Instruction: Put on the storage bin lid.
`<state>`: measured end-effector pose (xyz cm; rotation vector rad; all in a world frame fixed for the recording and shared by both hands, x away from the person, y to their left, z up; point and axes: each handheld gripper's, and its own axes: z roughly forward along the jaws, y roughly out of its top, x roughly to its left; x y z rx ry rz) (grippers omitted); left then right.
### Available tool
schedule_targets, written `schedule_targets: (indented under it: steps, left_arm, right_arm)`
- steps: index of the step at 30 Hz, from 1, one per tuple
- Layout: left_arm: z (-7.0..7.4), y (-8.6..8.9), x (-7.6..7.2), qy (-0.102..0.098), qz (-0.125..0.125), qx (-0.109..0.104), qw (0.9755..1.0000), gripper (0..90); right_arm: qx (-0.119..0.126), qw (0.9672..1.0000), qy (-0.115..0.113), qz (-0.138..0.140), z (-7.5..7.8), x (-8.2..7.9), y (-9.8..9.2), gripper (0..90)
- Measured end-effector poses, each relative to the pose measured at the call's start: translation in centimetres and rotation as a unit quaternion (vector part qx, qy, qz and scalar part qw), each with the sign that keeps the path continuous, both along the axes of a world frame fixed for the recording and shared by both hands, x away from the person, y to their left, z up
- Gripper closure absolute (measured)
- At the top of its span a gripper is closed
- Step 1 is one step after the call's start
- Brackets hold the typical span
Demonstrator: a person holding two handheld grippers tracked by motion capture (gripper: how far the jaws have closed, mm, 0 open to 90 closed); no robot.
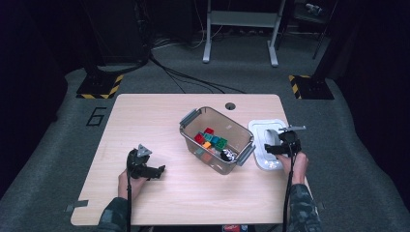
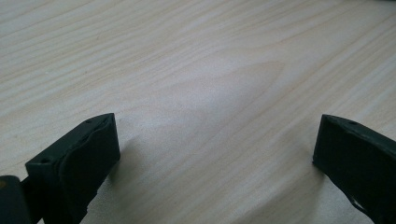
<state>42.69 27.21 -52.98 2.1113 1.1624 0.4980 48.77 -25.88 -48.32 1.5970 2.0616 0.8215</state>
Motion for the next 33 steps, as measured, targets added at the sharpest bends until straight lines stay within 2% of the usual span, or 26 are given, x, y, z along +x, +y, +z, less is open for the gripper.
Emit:
schedule_targets:
  steps: [2, 3, 6, 8, 9, 10, 11, 13, 20, 21, 22, 26, 33]
  left_arm:
    - [0.0, 0.0, 0.0, 0.000, 0.000, 0.000, 1.0000, 0.5]
    - [0.0, 0.0, 0.0, 0.000, 0.000, 0.001, 1.0000, 0.5]
    - [0.0, 0.0, 0.0, 0.000, -0.001, 0.000, 1.0000, 0.5]
    - [0.0, 0.0, 0.0, 0.000, -0.001, 0.000, 1.0000, 0.6]
    - [0.0, 0.0, 0.1, -0.001, -0.001, -0.001, 1.0000, 0.5]
    - [0.0, 0.0, 0.1, -0.001, -0.001, 0.000, 1.0000, 0.5]
    - [0.0, -0.1, 0.1, -0.001, -0.001, 0.001, 1.0000, 0.5]
    - [0.0, -0.1, 0.1, -0.002, -0.001, 0.000, 1.0000, 0.5]
    - [0.0, -0.1, 0.2, -0.002, -0.004, 0.000, 1.0000, 0.5]
    - [0.0, -0.1, 0.2, -0.003, -0.003, -0.001, 1.0000, 0.5]
    - [0.0, -0.1, 0.2, -0.002, -0.005, 0.000, 1.0000, 0.5]
    - [0.0, -0.1, 0.2, -0.002, -0.005, 0.000, 1.0000, 0.5]
    - [0.0, -0.1, 0.2, -0.002, -0.005, 0.000, 1.0000, 0.5]
  right_arm:
    - [0.006, 0.9999, 0.006, -0.007, 0.0, 0.7, 0.0, 25.1]
    - [0.002, 0.9999, 0.003, -0.013, -0.1, 1.0, 0.0, 29.1]
    - [0.016, 0.9997, 0.009, -0.016, -0.1, 2.1, -0.3, 37.4]
    - [0.019, 0.9992, 0.020, -0.028, -0.1, 2.6, -0.2, 43.0]
    - [0.017, 0.9993, 0.018, -0.028, -0.1, 2.8, -0.3, 47.4]
    - [0.018, 0.9988, 0.022, -0.040, -0.1, 2.9, -0.2, 50.7]
    - [0.012, 0.9992, 0.022, -0.030, -0.1, 3.1, -0.3, 53.2]
    - [0.007, 0.9990, 0.022, -0.038, -0.1, 3.1, -0.2, 61.5]
    - [0.007, 0.9995, 0.016, -0.027, -0.1, 3.3, -0.2, 66.7]
    - [0.008, 0.9993, 0.017, -0.032, -0.1, 3.2, 0.0, 66.8]
    - [0.012, 0.9994, 0.017, -0.028, -0.1, 3.2, 0.0, 66.9]
    - [0.001, 0.9999, 0.008, -0.006, 0.1, 3.3, 0.2, 67.0]
    - [-0.003, 1.0000, -0.004, 0.006, 1.5, 3.0, 0.3, 67.1]
